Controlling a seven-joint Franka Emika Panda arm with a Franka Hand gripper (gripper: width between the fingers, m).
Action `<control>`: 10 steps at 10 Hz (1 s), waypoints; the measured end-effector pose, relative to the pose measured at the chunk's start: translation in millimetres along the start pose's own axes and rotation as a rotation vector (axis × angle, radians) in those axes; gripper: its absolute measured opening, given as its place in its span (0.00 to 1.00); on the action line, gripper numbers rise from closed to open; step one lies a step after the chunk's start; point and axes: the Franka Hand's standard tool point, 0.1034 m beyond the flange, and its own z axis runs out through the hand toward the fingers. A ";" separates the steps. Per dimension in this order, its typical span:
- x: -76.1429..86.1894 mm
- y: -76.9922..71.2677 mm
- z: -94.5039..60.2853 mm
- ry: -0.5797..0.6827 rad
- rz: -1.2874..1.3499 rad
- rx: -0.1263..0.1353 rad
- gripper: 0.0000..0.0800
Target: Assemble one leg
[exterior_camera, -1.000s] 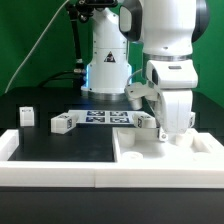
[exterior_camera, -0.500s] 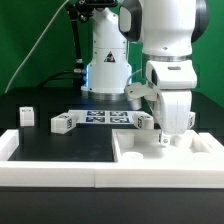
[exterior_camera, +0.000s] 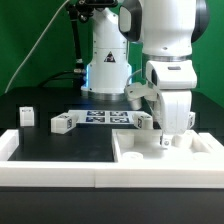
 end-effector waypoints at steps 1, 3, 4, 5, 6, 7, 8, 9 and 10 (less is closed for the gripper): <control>0.8 0.0 -2.1 -0.001 0.019 -0.002 0.81; 5.6 -6.2 -32.7 -0.018 0.098 -0.036 0.81; 6.8 -12.2 -46.3 -0.025 0.127 -0.053 0.81; 7.1 -18.9 -62.3 -0.032 0.168 -0.075 0.81; 6.2 -25.0 -73.2 -0.036 0.211 -0.091 0.81; 5.3 -26.7 -70.4 -0.036 0.206 -0.086 0.81; 5.9 -26.4 -66.9 -0.030 0.274 -0.080 0.81; 6.3 -26.3 -67.3 -0.026 0.382 -0.083 0.81; 6.4 -26.4 -67.1 -0.023 0.455 -0.084 0.81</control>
Offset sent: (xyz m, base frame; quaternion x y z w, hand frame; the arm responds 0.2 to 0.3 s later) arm -0.0231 0.0002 0.0471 -0.0173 -0.0277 0.0631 0.9975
